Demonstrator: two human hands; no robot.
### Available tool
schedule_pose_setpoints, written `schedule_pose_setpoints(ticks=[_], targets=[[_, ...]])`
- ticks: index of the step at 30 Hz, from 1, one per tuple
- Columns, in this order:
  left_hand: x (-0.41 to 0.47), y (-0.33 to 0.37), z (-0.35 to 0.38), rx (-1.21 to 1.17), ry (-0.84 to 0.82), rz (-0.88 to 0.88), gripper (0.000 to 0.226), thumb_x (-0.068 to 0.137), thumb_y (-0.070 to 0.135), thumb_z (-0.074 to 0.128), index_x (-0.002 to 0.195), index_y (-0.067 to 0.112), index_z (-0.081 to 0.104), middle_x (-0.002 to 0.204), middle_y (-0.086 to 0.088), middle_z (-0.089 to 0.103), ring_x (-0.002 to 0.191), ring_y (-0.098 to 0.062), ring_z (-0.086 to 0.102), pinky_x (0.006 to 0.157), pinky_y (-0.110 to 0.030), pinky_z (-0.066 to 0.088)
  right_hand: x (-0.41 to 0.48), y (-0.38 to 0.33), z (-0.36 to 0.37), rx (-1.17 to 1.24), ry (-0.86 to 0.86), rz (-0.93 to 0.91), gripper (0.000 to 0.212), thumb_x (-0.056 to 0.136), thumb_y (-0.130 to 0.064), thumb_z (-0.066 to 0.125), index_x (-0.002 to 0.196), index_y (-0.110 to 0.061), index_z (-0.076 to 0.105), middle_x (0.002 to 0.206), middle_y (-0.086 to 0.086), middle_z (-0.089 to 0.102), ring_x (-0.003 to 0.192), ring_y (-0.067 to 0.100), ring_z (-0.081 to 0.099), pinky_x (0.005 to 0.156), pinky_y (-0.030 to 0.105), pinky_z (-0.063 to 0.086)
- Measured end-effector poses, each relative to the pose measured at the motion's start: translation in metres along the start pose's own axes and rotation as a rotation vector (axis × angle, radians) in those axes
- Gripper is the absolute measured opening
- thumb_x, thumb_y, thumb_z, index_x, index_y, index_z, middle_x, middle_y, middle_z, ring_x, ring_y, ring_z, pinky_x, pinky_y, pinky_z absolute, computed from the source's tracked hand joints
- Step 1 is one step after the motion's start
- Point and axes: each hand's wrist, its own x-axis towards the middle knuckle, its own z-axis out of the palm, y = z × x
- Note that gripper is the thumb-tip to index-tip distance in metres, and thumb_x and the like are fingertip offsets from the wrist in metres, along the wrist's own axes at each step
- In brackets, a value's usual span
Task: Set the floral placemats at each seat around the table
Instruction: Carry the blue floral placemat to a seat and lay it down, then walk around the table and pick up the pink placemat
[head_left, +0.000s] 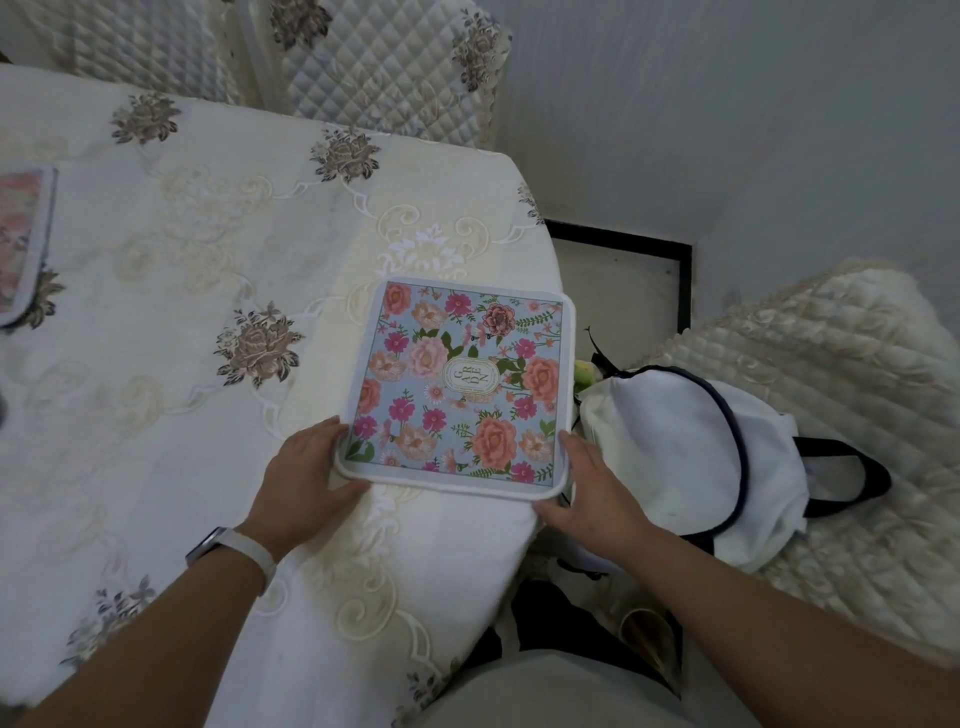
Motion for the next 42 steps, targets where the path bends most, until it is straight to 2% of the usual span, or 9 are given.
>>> schedule_pose_setpoints(ticks=[4, 9, 17, 20, 23, 27, 32, 38, 42], targets=[[0.0, -0.002, 0.001, -0.02, 0.007, 0.005, 0.083, 0.066, 0.039, 0.086, 0.136, 0.012, 0.052, 0.141, -0.01, 0.054, 0.126, -0.03, 0.05, 0.106, -0.044, 0.04, -0.002, -0.002, -0.002, -0.003, -0.003, 0.0, 0.1, 0.079, -0.047, 0.072, 0.154, -0.021, 0.013, 0.157, -0.002, 0.023, 0.14, 0.013, 0.031, 0.11, 0.034, 0.038], [-0.001, -0.001, 0.0, -0.026, 0.023, 0.004, 0.083, 0.065, 0.038, 0.087, 0.135, 0.01, 0.052, 0.141, -0.011, 0.053, 0.126, -0.031, 0.05, 0.106, -0.045, 0.04, -0.002, -0.006, 0.001, 0.005, -0.007, 0.018, 0.099, 0.078, -0.05, 0.07, 0.154, -0.025, 0.012, 0.156, -0.002, 0.022, 0.141, 0.015, 0.031, 0.11, 0.041, 0.04], [-0.006, 0.004, -0.002, -0.092, -0.003, -0.042, 0.083, 0.069, 0.038, 0.084, 0.138, 0.012, 0.049, 0.142, -0.009, 0.052, 0.129, -0.029, 0.047, 0.108, -0.045, 0.039, -0.013, -0.015, -0.005, -0.015, 0.001, -0.008, 0.09, 0.079, -0.045, 0.071, 0.151, -0.023, 0.02, 0.151, -0.004, 0.025, 0.134, 0.012, 0.036, 0.107, 0.036, 0.042], [-0.014, 0.009, -0.006, -0.199, 0.003, -0.082, 0.08, 0.072, 0.032, 0.083, 0.14, 0.011, 0.046, 0.141, -0.01, 0.052, 0.129, -0.029, 0.047, 0.108, -0.045, 0.039, -0.02, -0.02, -0.01, -0.033, 0.055, -0.022, 0.072, 0.086, -0.04, 0.067, 0.146, -0.019, 0.033, 0.145, -0.001, 0.033, 0.126, 0.011, 0.04, 0.104, 0.033, 0.042], [-0.028, 0.019, -0.016, -0.268, 0.098, -0.119, 0.066, 0.081, 0.023, 0.077, 0.139, 0.011, 0.048, 0.14, -0.009, 0.052, 0.129, -0.028, 0.046, 0.107, -0.041, 0.035, -0.019, -0.034, -0.015, -0.119, 0.154, -0.059, 0.049, 0.091, -0.037, 0.059, 0.133, -0.015, 0.048, 0.134, 0.0, 0.044, 0.117, 0.013, 0.045, 0.101, 0.032, 0.044], [-0.053, 0.038, -0.039, -0.307, 0.209, -0.169, 0.05, 0.091, 0.03, 0.062, 0.137, 0.015, 0.051, 0.138, -0.007, 0.055, 0.127, -0.025, 0.047, 0.104, -0.037, 0.035, -0.006, -0.073, -0.022, -0.256, 0.123, -0.271, 0.04, 0.093, -0.041, 0.044, 0.122, -0.017, 0.057, 0.123, -0.001, 0.053, 0.113, 0.019, 0.049, 0.096, 0.043, 0.047], [-0.089, 0.058, -0.074, -0.119, 0.334, -0.215, 0.061, 0.084, 0.052, 0.044, 0.13, 0.015, 0.059, 0.136, -0.005, 0.058, 0.126, -0.025, 0.049, 0.103, -0.043, 0.039, 0.001, -0.139, -0.041, -0.373, 0.047, -0.542, 0.042, 0.096, -0.036, 0.047, 0.129, -0.012, 0.057, 0.135, 0.003, 0.052, 0.122, 0.022, 0.046, 0.103, 0.04, 0.041], [-0.141, 0.08, -0.103, 0.125, 0.366, -0.363, 0.072, 0.084, 0.059, 0.036, 0.14, 0.016, 0.049, 0.142, -0.004, 0.053, 0.131, -0.025, 0.047, 0.104, -0.044, 0.04, -0.005, -0.193, -0.056, -0.464, -0.055, -0.75, 0.044, 0.095, -0.038, 0.043, 0.133, -0.016, 0.053, 0.138, 0.003, 0.051, 0.123, 0.023, 0.045, 0.1, 0.041, 0.042], [-0.183, 0.088, -0.105, 0.199, 0.366, -0.475, 0.072, 0.083, 0.062, 0.033, 0.138, 0.019, 0.051, 0.143, -0.002, 0.052, 0.132, -0.024, 0.045, 0.104, -0.046, 0.04, -0.02, -0.216, -0.051, -0.488, -0.108, -0.886, 0.046, 0.095, -0.037, 0.043, 0.137, -0.018, 0.051, 0.14, 0.003, 0.05, 0.125, 0.024, 0.045, 0.101, 0.04, 0.041]])
